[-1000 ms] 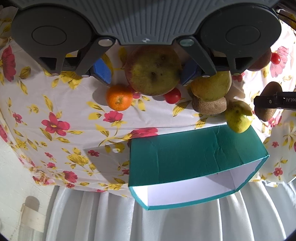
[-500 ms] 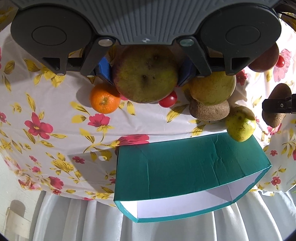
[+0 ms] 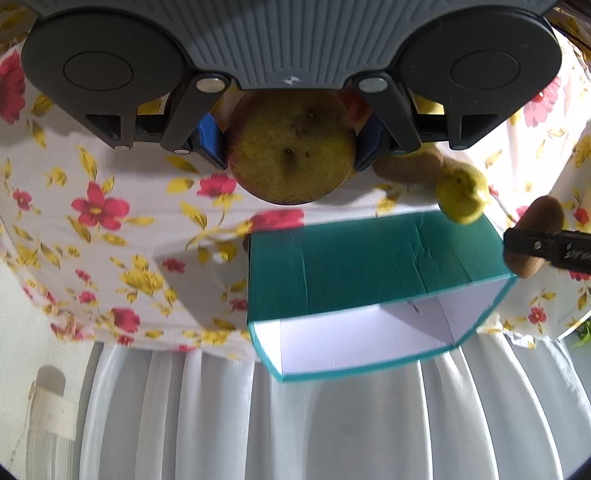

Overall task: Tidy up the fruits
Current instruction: 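Carry the kiwi into the teal box with the left tool and release it, then lower the green apple into the teal box and open the right tool, then grasp the large yellow pear in front of the box with the left tool, then lift the pear with the left tool while the right tool grasps the mandarin orange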

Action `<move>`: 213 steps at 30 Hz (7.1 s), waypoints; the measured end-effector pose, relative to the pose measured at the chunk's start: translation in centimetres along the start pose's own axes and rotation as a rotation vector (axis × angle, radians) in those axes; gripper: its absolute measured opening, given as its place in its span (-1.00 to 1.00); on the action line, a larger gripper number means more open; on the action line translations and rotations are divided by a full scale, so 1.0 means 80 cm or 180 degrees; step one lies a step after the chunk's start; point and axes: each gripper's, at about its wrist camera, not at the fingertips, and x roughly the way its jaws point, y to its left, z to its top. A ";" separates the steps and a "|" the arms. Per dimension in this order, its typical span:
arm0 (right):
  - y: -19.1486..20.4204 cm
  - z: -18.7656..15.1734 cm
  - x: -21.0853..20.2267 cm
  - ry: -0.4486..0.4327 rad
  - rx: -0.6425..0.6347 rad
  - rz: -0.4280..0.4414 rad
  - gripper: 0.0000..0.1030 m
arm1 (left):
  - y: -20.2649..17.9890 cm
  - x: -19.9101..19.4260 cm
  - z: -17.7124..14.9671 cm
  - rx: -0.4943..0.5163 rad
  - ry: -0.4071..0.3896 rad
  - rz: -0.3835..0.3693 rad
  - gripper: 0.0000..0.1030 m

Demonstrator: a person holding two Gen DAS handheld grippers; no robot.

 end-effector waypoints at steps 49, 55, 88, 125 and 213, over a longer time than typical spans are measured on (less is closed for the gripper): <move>0.004 0.099 -0.003 -0.0742 -0.0031 -0.0102 0.41 | 0.002 0.170 0.091 -0.0145 -0.0107 0.0380 0.26; 0.006 0.108 0.005 -0.0756 -0.0052 -0.0085 0.42 | -0.009 0.128 0.089 -0.0066 -0.0500 0.0527 0.80; 0.064 0.153 0.191 -0.0076 -0.0764 -0.0200 0.42 | 0.074 0.035 0.016 -0.0898 -0.0267 0.0973 0.95; 0.007 0.026 -0.019 -0.0718 -0.0038 0.0102 1.00 | 0.011 0.073 -0.040 -0.0360 0.0132 0.0475 0.95; -0.035 -0.024 0.054 0.0003 0.0205 -0.0335 -0.20 | -0.018 0.025 -0.032 -0.0203 -0.0122 0.0127 0.32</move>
